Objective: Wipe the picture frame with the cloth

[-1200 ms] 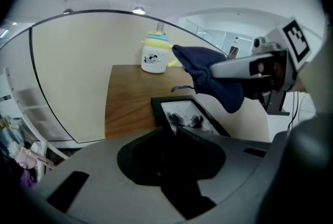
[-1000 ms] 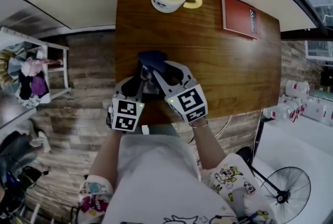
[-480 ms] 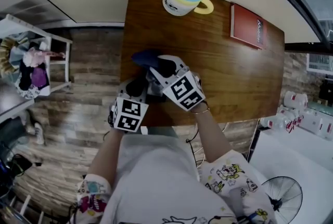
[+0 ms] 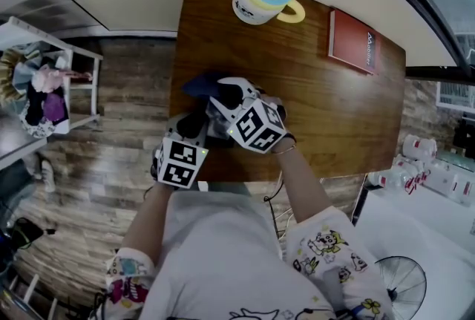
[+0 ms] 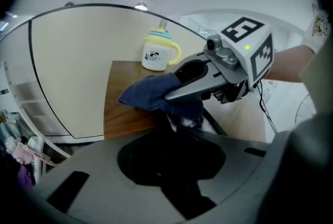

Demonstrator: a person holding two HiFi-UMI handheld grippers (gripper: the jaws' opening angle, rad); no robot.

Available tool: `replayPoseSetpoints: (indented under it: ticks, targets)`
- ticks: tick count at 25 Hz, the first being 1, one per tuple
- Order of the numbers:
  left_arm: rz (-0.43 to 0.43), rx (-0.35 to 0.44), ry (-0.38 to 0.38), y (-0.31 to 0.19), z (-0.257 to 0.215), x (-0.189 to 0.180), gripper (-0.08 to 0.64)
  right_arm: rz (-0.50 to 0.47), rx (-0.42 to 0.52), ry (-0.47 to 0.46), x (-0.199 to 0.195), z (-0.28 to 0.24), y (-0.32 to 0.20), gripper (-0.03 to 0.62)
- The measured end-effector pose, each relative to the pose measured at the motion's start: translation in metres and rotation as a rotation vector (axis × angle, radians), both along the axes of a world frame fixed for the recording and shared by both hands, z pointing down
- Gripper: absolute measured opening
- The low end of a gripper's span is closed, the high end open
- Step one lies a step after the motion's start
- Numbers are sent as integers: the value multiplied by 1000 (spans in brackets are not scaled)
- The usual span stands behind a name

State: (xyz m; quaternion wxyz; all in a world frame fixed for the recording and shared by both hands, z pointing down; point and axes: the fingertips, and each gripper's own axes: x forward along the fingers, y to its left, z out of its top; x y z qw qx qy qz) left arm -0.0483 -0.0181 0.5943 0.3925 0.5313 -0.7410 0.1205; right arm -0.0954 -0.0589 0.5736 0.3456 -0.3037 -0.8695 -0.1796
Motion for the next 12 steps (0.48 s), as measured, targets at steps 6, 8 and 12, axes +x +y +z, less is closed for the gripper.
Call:
replayPoseSetpoints:
  ticks: [6,8,12]
  targets:
    - [-18,0,8,0,0,-1,77,-47,56,-4,6,2,0,92]
    - [-21,-2,5,1,0,-1,75,-57,75,-5,9,2,-1,92]
    - [-32,-4,7,1,0,-1,74,-58,90,6,17,2,-8,92]
